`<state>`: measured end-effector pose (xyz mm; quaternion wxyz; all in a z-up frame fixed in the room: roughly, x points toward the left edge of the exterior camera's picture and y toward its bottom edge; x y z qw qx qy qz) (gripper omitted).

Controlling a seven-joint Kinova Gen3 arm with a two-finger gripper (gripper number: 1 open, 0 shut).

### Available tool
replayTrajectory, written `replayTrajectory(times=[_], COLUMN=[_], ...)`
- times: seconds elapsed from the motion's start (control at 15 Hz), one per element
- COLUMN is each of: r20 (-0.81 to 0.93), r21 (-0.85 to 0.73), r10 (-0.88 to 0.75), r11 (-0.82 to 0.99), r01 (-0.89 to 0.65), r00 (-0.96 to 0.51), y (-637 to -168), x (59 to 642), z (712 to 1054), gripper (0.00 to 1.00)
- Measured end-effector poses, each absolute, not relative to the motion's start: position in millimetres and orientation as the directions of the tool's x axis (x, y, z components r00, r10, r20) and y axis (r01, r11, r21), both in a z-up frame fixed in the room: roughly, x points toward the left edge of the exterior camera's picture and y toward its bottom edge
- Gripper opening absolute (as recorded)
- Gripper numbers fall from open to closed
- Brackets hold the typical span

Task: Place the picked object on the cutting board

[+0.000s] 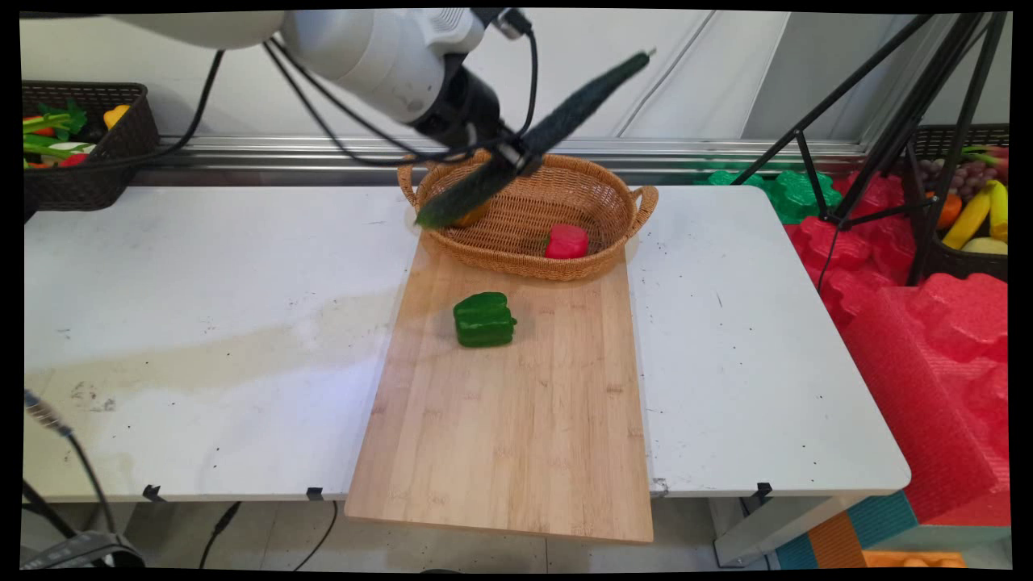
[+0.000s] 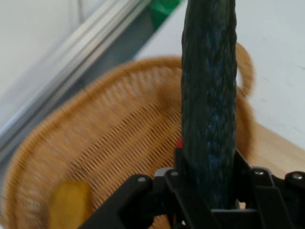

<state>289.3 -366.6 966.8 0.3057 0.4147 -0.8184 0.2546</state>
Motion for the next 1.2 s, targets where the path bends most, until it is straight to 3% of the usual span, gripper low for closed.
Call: replayTrajectory(times=[0.53, 1.2], r20=[0.618, 0.491], r21=[-0.06, -0.013], r10=[-0.624, -0.706], r11=[0.57, 0.58], r01=[-0.819, -0.815], r00=[-0.479, -0.51], y=[-282, -249], x=[269, 240], z=[942, 881], gripper=[0.0, 0.0])
